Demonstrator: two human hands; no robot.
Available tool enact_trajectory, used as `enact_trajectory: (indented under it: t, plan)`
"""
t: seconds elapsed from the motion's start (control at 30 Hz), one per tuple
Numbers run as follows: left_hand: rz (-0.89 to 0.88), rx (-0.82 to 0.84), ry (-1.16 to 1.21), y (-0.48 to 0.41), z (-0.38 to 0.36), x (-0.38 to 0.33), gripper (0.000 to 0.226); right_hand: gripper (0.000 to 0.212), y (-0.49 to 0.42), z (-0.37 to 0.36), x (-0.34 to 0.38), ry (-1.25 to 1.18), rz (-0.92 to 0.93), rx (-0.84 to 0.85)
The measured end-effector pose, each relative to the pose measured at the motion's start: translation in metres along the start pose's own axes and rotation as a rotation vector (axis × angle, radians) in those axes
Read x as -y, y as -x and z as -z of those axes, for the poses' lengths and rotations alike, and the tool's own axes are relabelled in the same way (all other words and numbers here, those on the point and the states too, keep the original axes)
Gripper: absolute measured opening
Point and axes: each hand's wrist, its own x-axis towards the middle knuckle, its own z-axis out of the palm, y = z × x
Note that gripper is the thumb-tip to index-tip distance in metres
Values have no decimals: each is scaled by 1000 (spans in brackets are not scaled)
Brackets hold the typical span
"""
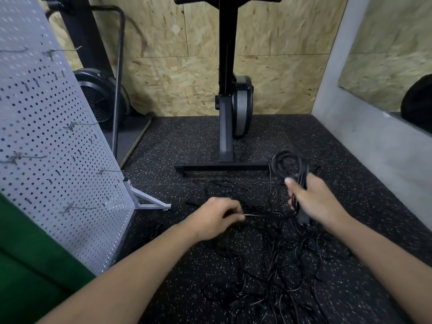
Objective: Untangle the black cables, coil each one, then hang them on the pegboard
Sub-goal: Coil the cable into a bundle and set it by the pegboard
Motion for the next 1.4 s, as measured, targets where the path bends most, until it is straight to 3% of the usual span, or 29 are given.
enact_trajectory:
  t: [0.1, 0.23, 0.3, 0.4, 0.47, 0.73, 0.9, 1.07, 1.2, 1.3, 1.4]
  plan:
    - [-171, -189, -74, -2, 10, -17, 18, 30, 5, -9, -3, 378, 46, 186]
    - [-281, -453, -63, -1, 24, -27, 21, 50, 21, -19, 17, 224, 88, 476]
    - [-294, -513, -79, 0, 25, -32, 29, 50, 30, -24, 26, 244, 121, 605]
    - [-266, -545, -117, -2, 25, -31, 33, 20, 26, -31, 20, 292, 222, 597]
    - [-170, -539, -61, -3, 27, -27, 35, 13, 23, -30, 16, 271, 222, 592]
    - [204, -192, 646, 5, 26, 9, 29, 27, 23, -13, 16, 81, 183, 576]
    - [184, -76, 602, 9, 14, 9, 22, 32, 26, -6, 27, -70, 170, 560]
    - [266, -191, 652, 4, 12, 2, 17, 36, 26, -5, 26, -210, 130, 573]
    - [415, -342, 885, 0, 11, -5, 16, 9, 26, -3, 28, -296, 126, 624]
    - [558, -448, 996, -2, 9, -7, 16, 21, 30, -6, 29, -276, 85, 701]
    - [588, -485, 1029, -3, 13, -5, 18, 21, 32, -8, 32, -289, 71, 734]
